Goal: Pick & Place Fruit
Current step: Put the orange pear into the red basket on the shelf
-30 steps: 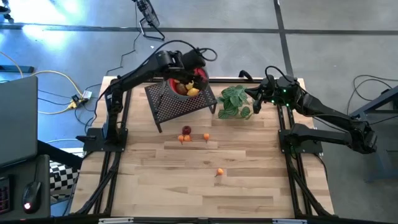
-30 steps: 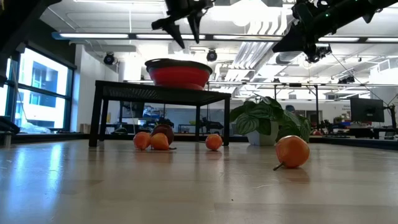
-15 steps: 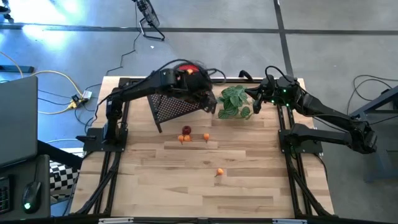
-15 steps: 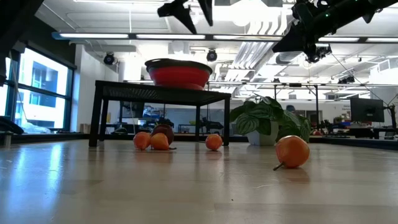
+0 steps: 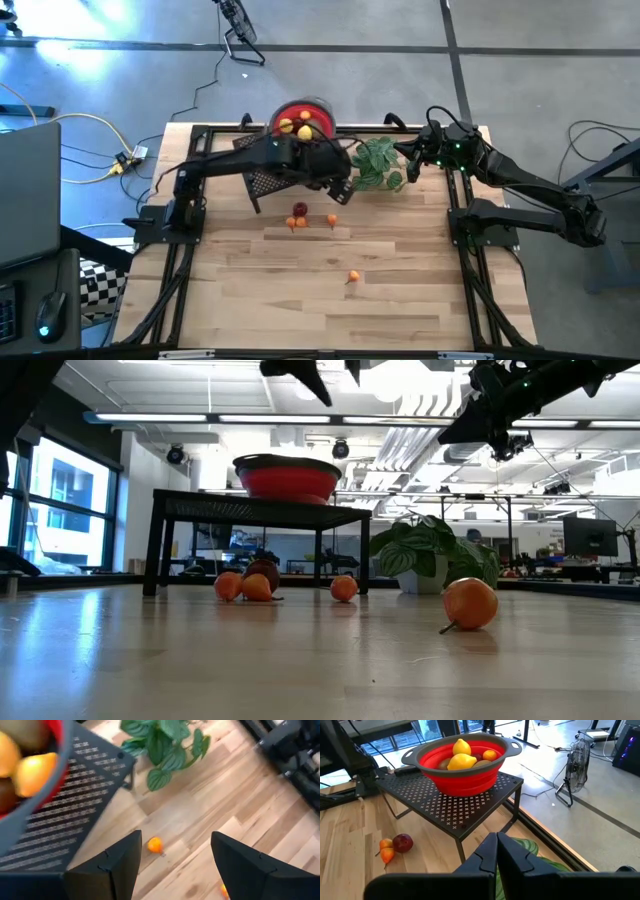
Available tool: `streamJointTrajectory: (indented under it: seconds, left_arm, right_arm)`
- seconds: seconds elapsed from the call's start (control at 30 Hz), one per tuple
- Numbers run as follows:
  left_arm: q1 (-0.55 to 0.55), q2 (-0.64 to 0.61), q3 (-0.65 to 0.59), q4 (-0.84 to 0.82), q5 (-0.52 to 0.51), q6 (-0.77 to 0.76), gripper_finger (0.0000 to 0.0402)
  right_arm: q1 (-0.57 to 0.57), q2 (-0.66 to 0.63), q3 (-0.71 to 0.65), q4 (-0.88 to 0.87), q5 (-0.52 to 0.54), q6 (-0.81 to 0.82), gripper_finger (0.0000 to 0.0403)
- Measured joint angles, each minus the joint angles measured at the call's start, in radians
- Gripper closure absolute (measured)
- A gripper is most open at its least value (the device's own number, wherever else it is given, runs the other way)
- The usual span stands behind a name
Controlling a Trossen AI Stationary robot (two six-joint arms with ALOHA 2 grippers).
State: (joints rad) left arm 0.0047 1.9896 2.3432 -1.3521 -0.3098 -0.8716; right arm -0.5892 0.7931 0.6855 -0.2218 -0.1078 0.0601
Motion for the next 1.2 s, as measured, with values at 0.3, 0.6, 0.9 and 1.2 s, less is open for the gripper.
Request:
streamJointTrajectory:
  seconds: [0.3, 0.6, 0.9, 1.2]
  left_arm:
    - [-0.034, 0.07, 0.0, 0.035, 0.004, -0.097, 0.0167]
    - [-0.033, 0.157, 0.0, 0.027, 0.019, -0.244, 0.0167]
    - [-0.039, 0.23, -0.004, 0.037, 0.121, -0.311, 0.0167]
    - [-0.064, 0.284, -0.004, 0.043, 0.137, -0.295, 0.0167]
  right_arm:
    - [0.0, 0.0, 0.0, -0.001, 0.0, 0.0, 0.04]
    - [0.0, 0.0, 0.0, -0.01, -0.005, 0.0, 0.04]
    - [0.0, 0.0, 0.001, -0.013, -0.007, -0.002, 0.04]
    - [0.0, 0.0, 0.001, -0.016, -0.007, -0.005, 0.04]
